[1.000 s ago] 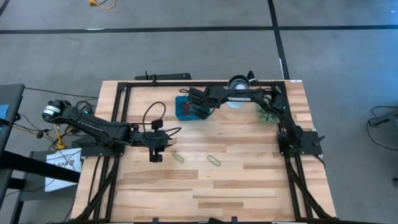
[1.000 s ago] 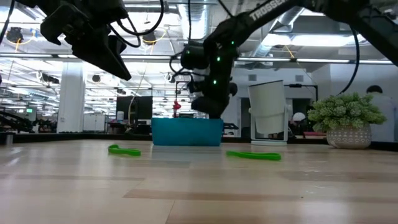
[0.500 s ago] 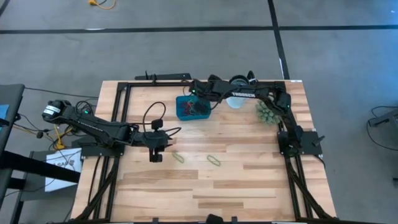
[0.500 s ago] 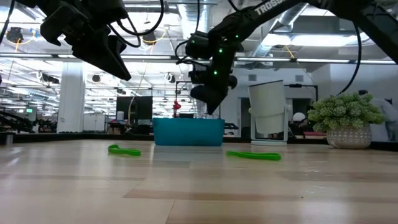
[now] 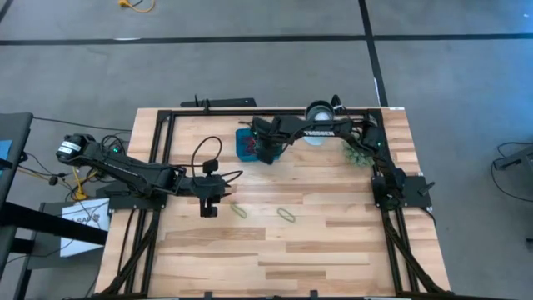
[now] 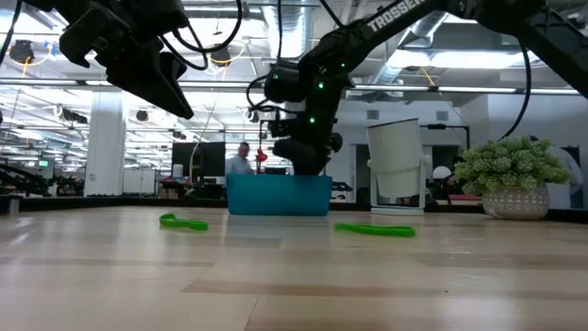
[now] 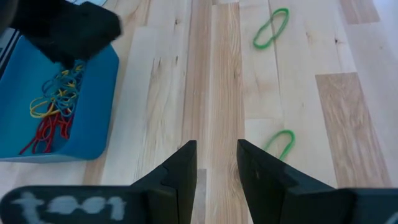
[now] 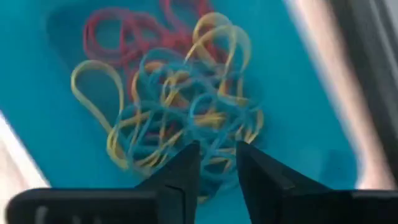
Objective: Pick and place items into bin
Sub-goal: Put the green rubber band into the blue bin
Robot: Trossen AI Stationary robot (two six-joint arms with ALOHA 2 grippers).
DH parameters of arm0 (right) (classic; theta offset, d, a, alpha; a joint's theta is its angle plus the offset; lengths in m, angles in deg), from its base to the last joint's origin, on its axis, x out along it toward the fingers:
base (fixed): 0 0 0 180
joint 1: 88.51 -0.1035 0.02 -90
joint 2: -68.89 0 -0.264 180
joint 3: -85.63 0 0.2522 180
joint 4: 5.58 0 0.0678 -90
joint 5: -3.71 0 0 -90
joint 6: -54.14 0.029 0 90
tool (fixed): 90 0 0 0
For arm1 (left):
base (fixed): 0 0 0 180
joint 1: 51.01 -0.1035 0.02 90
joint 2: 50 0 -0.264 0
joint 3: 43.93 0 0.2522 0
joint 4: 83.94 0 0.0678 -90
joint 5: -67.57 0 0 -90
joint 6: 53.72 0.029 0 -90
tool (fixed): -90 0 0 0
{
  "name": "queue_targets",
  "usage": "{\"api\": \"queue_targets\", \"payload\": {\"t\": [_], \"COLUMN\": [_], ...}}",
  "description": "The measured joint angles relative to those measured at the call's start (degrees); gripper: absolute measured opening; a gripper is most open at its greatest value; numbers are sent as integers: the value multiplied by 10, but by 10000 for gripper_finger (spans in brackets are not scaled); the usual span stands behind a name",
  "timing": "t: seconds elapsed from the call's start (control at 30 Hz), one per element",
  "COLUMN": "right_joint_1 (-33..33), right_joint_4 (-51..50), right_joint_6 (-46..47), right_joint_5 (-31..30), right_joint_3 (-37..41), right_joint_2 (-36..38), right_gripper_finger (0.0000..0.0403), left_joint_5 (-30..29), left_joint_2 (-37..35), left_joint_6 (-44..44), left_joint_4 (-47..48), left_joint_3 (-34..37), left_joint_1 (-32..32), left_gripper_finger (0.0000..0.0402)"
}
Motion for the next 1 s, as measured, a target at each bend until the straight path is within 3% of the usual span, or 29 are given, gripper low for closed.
{"api": "queue_targets", "payload": {"t": [0.27, 0.57, 0.77, 1.0], "right_joint_1": [-28, -71, -124, -196], "right_joint_4": [-42, -182, -228, -223], "right_joint_6": [9, 43, 154, 159], "right_joint_5": [1, 9, 17, 16], "right_joint_3": [-10, -31, -31, -31], "right_joint_2": [31, 113, 160, 187], "right_gripper_finger": [110, 107, 107, 107], "left_joint_5": [3, 8, 67, 90], "left_joint_2": [0, 22, 111, 224], "left_joint_6": [-4, -119, -85, -73], "left_joint_4": [0, -11, -29, -31], "left_joint_3": [0, 2, 2, -13], "left_joint_1": [0, 0, 0, 0], "left_gripper_finger": [105, 105, 105, 105]}}
